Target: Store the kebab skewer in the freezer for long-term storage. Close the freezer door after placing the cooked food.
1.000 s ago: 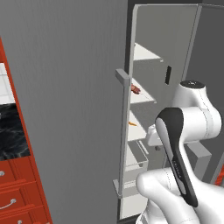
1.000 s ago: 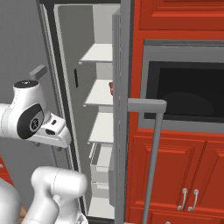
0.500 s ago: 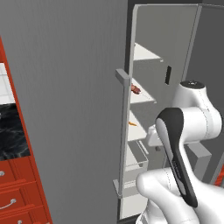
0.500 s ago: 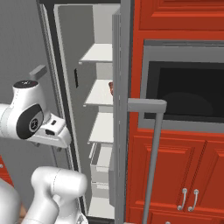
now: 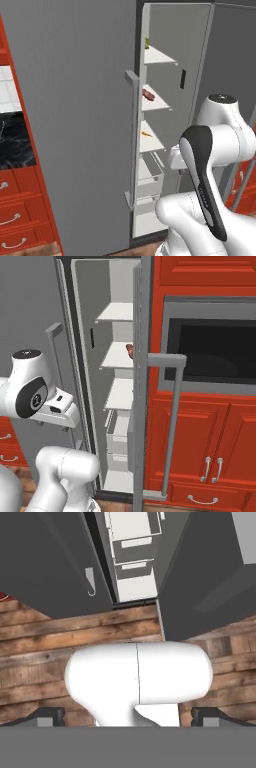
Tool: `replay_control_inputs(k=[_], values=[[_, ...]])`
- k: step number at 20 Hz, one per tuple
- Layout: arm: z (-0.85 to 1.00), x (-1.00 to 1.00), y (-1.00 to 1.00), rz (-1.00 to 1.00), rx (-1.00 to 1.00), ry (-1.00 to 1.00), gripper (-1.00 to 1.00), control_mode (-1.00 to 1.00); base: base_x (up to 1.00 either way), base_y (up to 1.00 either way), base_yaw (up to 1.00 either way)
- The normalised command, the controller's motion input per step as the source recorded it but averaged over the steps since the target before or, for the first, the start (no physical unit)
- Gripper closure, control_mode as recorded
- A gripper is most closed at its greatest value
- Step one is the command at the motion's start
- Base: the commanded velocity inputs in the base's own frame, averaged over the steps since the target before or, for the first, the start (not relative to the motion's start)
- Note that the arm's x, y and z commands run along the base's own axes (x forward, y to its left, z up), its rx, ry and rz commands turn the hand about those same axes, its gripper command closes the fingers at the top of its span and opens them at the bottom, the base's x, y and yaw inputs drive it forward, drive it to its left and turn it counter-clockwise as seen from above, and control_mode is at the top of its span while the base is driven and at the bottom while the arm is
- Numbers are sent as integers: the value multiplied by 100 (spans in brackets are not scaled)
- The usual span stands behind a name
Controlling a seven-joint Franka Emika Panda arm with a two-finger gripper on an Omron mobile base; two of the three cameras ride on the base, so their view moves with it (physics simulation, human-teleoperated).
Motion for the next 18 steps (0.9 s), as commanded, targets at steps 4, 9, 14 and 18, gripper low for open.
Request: replay_control_inputs(k=[4,9,14,18], values=[[0,0,0,0,0,0,-100,100,-56,-13,0],[0,0,0,0,0,0,-100,100,-32,-33,0],[0,0,0,0,0,0,-100,100,-5,-43,0],[0,0,0,0,0,0,-100,100,-44,-36,0]])
